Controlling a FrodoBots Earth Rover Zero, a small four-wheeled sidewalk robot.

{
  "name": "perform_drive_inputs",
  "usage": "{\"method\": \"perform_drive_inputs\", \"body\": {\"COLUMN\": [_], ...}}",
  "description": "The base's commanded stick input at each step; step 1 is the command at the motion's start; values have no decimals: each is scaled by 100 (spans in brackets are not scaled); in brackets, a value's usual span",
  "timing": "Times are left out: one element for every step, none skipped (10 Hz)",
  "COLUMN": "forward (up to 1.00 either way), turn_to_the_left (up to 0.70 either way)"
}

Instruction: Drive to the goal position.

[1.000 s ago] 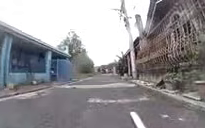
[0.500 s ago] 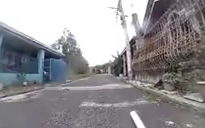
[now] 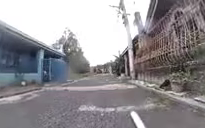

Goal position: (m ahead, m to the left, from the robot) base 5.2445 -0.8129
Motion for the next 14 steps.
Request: {"method": "perform_drive_inputs", "body": {"forward": [50, 50, 50, 50, 50, 50, 50, 50, 50, 50, 50, 50, 50, 50], "turn_to_the_left": [0, 0, 0, 0, 0, 0, 0, 0, 0, 0, 0, 0, 0, 0]}}
